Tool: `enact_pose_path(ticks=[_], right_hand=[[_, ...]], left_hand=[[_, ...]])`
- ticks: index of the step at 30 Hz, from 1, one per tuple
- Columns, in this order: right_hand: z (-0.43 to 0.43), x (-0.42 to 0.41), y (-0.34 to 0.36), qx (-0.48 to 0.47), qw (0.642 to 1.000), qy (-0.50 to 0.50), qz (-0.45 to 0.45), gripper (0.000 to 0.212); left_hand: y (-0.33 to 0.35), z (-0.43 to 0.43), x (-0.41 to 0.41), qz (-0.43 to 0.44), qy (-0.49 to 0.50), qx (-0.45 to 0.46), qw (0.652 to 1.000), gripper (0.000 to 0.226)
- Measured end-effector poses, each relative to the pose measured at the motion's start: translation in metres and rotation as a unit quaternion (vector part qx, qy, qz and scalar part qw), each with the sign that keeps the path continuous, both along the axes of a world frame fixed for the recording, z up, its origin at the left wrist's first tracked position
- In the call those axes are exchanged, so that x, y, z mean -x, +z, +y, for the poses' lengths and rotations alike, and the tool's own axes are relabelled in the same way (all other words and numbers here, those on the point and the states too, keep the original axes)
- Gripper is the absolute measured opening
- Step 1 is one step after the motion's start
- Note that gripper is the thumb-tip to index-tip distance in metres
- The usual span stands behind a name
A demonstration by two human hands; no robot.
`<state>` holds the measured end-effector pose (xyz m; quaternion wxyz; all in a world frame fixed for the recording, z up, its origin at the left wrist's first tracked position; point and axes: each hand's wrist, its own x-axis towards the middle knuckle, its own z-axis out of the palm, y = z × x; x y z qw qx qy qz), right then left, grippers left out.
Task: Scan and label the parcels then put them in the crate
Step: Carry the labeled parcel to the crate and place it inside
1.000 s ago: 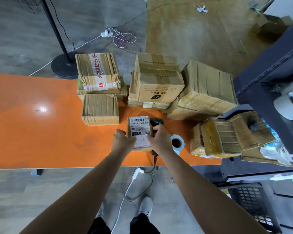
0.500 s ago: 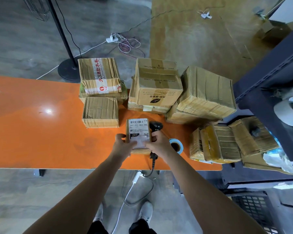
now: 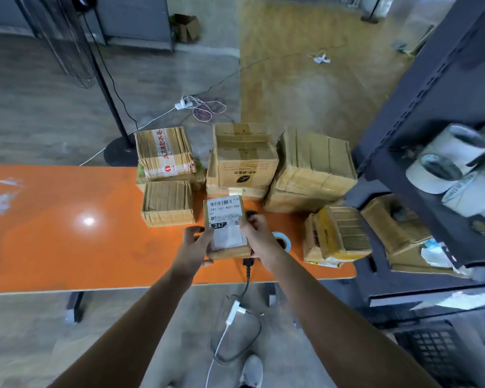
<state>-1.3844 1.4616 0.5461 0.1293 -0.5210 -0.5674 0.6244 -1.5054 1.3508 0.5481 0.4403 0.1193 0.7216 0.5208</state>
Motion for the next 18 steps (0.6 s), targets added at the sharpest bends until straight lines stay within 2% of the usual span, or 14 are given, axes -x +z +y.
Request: enact_pose_path(ticks=[3, 7, 9, 11, 13, 15, 18], right_hand=[[-0.015, -0.011, 0.009, -0.031, 0.996, -0.077, -0.011, 0.041], [-0.048, -0.037, 0.023, -0.082, 0.982, -0.164, -0.041, 0.044], [-0.073, -0.057, 0.026, -0.099, 0.970, -0.218, -0.041, 0.039], [-0.104, -0.079, 0.029, -0.102, 0.955, -0.273, -0.053, 0.037], [-0.134, -0.106, 0.028, -0.102, 0.940, -0.310, -0.100, 0.047], [-0.168, -0.133, 0.029, -0.098, 0.921, -0.357, -0.123, 0.054], [-0.222, -0.175, 0.032, -0.095, 0.884, -0.437, -0.135, 0.056]], left_hand=[[0.014, -0.001, 0.001, 0.015, -0.080, 0.007, 0.997, 0.053], [0.026, -0.012, -0.001, 0.193, -0.233, 0.013, 0.953, 0.051], [0.031, -0.023, -0.010, 0.241, -0.285, -0.007, 0.928, 0.051], [0.038, -0.035, -0.025, 0.299, -0.342, -0.022, 0.891, 0.046], [0.041, -0.047, -0.041, 0.333, -0.385, -0.042, 0.860, 0.045], [0.036, -0.057, -0.060, 0.350, -0.443, -0.054, 0.824, 0.057], [0.026, -0.071, -0.096, 0.374, -0.541, -0.078, 0.749, 0.077]])
